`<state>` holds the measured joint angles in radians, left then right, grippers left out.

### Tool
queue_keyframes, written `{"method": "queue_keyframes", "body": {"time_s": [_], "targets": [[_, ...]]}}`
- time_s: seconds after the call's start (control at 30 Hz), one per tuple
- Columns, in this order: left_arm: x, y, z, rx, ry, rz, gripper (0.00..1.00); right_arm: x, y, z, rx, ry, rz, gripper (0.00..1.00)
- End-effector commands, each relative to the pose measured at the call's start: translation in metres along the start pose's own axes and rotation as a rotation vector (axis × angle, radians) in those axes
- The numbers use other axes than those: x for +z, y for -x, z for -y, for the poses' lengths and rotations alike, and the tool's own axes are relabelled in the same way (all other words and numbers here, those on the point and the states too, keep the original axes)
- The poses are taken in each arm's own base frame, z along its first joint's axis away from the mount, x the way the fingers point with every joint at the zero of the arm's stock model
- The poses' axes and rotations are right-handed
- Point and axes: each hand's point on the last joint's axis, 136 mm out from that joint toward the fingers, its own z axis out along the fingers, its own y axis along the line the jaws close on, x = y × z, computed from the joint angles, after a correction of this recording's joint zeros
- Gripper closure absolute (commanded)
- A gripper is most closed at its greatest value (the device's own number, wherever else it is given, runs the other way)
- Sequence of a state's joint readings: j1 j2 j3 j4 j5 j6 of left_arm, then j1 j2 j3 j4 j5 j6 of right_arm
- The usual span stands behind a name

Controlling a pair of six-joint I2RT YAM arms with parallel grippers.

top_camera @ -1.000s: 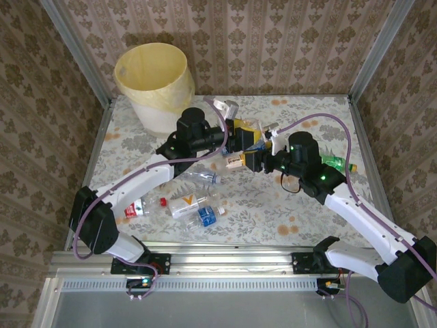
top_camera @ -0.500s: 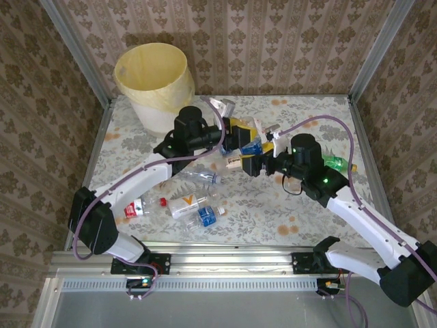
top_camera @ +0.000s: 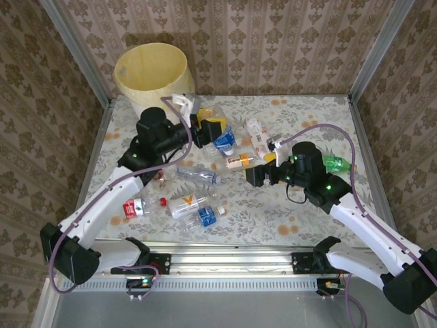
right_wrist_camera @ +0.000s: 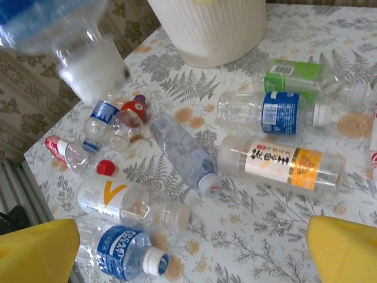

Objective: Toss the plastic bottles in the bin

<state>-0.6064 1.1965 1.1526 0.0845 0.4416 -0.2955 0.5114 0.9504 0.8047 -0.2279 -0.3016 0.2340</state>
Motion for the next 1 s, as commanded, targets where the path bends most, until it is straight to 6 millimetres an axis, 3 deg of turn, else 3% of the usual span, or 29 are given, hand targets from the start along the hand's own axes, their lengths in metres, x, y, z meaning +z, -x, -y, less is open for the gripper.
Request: {"method": "queue_keyframes", "body": {"time_s": [0.0,0.37,0.5,0.7,0.97], "targets": [[-0.02,0.004,-0.013,0.063,0.086,0.018,0.62,-0.001,-0.023,-0.003,-0.006,0.025,-0.054,0.0],[-0.073,0.031,-0.025,0.128,0.213,0.066,0.61,0.005,-0.074,0.017,0.108,-0.044,-0.179,0.0],[-0.088,0.043,-0.029,0.153,0.255,0.082,0.61,-0.001,-0.082,0.018,0.126,-0.058,-0.194,0.0],[-0.101,0.058,-0.031,0.189,0.3,0.097,0.61,-0.021,-0.073,0.013,0.102,-0.067,-0.129,0.0],[-0.116,0.083,-0.041,0.202,0.36,0.127,0.62,-0.057,-0.04,0.012,0.037,-0.127,0.037,0.0]]}}
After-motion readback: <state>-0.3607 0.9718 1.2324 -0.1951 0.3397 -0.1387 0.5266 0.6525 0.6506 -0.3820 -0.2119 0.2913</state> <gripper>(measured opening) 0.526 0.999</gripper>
